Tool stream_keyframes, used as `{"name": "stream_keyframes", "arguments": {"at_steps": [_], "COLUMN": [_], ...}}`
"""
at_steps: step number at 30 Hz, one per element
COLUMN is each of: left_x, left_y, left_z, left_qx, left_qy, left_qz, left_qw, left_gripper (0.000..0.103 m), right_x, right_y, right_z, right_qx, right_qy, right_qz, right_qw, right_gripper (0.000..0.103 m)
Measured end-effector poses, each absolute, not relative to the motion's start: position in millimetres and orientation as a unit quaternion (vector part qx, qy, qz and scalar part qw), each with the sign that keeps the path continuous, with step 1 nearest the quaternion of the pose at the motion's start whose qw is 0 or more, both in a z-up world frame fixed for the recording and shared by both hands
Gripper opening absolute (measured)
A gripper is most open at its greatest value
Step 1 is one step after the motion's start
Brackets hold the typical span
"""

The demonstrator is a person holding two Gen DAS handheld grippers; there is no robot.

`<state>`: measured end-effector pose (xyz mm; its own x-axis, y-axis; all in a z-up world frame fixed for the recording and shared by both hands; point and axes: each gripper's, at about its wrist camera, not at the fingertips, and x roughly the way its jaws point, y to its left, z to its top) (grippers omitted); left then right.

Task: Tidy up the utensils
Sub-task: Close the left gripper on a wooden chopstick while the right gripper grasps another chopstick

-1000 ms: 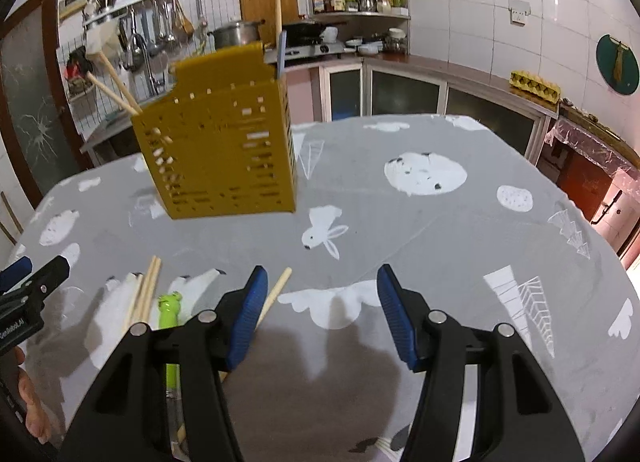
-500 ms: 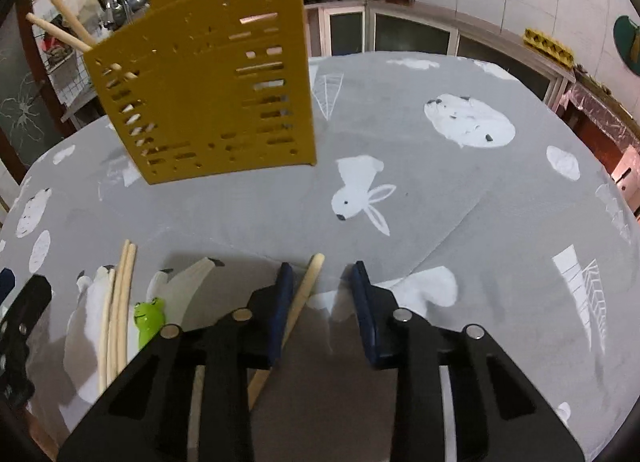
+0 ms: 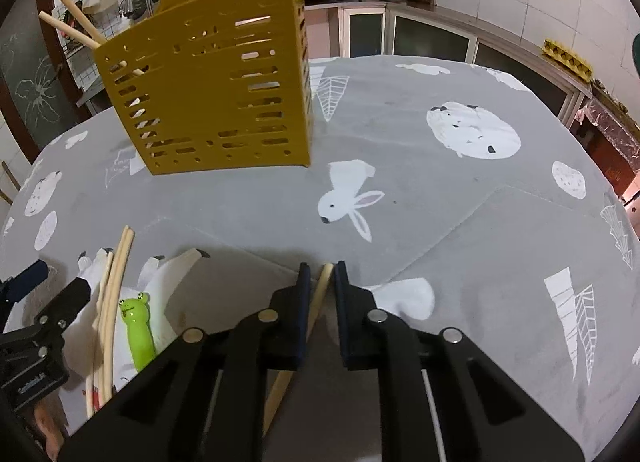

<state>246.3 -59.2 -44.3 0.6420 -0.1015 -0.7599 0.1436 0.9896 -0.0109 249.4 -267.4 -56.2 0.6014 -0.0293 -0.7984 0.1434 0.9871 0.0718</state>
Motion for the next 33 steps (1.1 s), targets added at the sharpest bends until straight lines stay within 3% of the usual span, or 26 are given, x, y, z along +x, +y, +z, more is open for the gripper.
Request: {"name": "stream_keyframes", "arguments": {"at_steps": [7, 12, 19, 24, 33], "left_x": [252.6, 255.8, 270.2, 281.8, 270.7], "left_y": [-65.8, -80.3, -87.7, -86.5, -77.6], "left_z": [-52.6, -52.2, -49.1, -47.1, -29.5], "left_qx": [0.025, 0.045, 0.035, 0.019, -0.004], "left_qy": [0.442, 0.445, 0.468, 0.481, 0.455], "left_qz": [-0.081, -0.087, -0.085, -0.088, -0.096], "left_qw": [0.893, 0.89, 0.879, 0.872, 0.885], "left_gripper": [0.067, 0.044, 0.031, 0.007, 0.005], "right_x": [252.5, 254.4, 260.4, 253.6, 235.0], "right_y": [-267.1, -265.5, -263.5, -266.9, -279.0], "right_z": [-57.4, -58.5, -57.6, -51.9, -19.2], "right_qx": [0.061, 0.061, 0.069, 0.082, 0.092], "right_qy": [0.446, 0.446, 0.449, 0.436, 0.387], "right_qz": [-0.042, -0.041, -0.042, -0.043, -0.049], "right_qw": [0.892, 0.892, 0.89, 0.895, 0.916], "right_gripper": [0.013, 0.012, 0.011, 0.01, 0.009]}}
